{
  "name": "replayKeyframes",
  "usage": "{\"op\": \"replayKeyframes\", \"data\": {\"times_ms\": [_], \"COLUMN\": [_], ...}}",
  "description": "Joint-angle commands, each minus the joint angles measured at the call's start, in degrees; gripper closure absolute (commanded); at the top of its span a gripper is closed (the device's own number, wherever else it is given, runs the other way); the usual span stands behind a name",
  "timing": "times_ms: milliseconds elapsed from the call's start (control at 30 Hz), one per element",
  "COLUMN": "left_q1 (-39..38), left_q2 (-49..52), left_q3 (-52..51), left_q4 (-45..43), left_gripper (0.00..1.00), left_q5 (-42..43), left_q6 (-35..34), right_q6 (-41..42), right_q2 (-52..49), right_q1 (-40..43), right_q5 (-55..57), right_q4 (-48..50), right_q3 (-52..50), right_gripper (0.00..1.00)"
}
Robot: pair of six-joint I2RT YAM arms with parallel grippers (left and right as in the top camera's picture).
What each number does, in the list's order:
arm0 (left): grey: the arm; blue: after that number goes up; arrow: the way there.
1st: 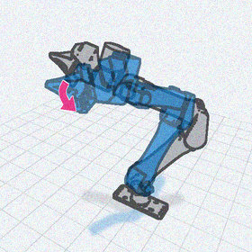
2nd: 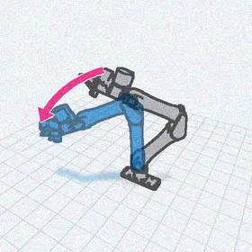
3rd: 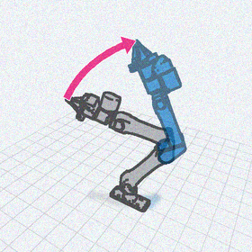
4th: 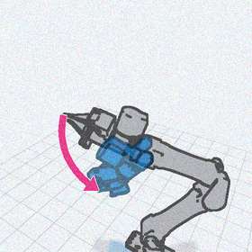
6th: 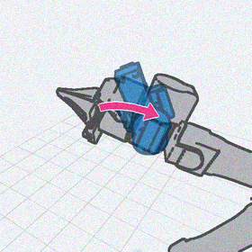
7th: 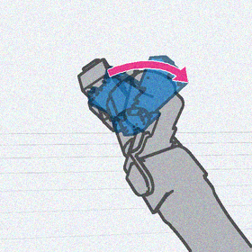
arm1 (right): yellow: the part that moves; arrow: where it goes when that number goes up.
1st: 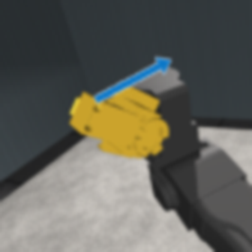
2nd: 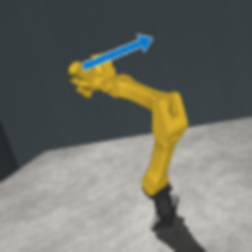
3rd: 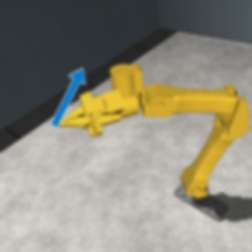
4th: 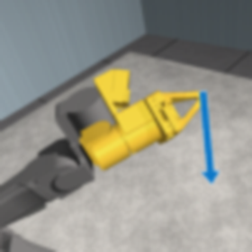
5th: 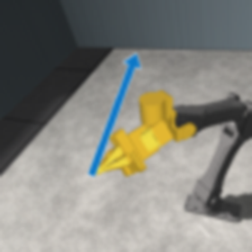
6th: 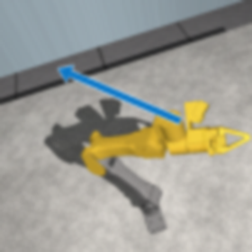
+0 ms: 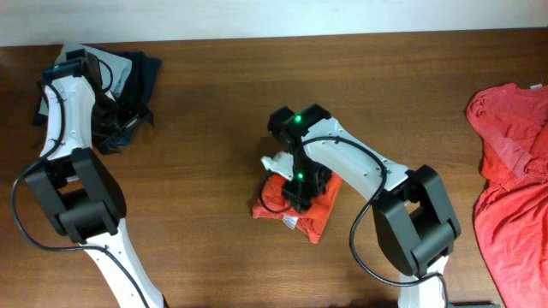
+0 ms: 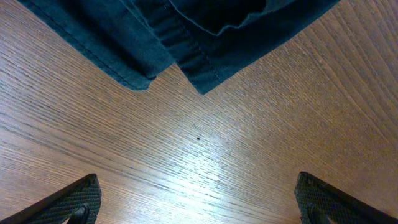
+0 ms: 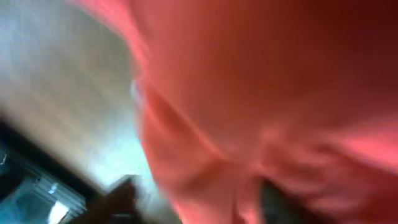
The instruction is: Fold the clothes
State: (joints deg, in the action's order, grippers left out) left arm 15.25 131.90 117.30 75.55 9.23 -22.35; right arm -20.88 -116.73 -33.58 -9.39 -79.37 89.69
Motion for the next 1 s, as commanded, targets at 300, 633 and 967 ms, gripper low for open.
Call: {"op": "replayKeyframes", "data": {"times_ms": [300, 633, 967], "left_q1": [0.09, 0.09, 0.09], "left_q2": [-0.37, -0.37, -0.37], "left_q3": [0.72, 0.72, 0.72], "left_q4": [-0.09, -0.09, -0.09], "left_gripper": [0.01, 0.01, 0.01], "left_q5": [0.00, 0.00, 0.00], "left_q6": [-0.35, -0.35, -0.35], "right_q6": [-4.39, -4.37, -2.62], "right_q2": [-0.63, 1.46, 0.96], "right_q1": [-0.09, 1.38, 1.84], "right_q5": [-1.79, -6.75, -16.98], "right_q4": [-8.59, -8.39, -0.46], "right_q3": [8.26, 20.13, 13.14], "right_gripper": [0.04, 0.11, 0.96]}}
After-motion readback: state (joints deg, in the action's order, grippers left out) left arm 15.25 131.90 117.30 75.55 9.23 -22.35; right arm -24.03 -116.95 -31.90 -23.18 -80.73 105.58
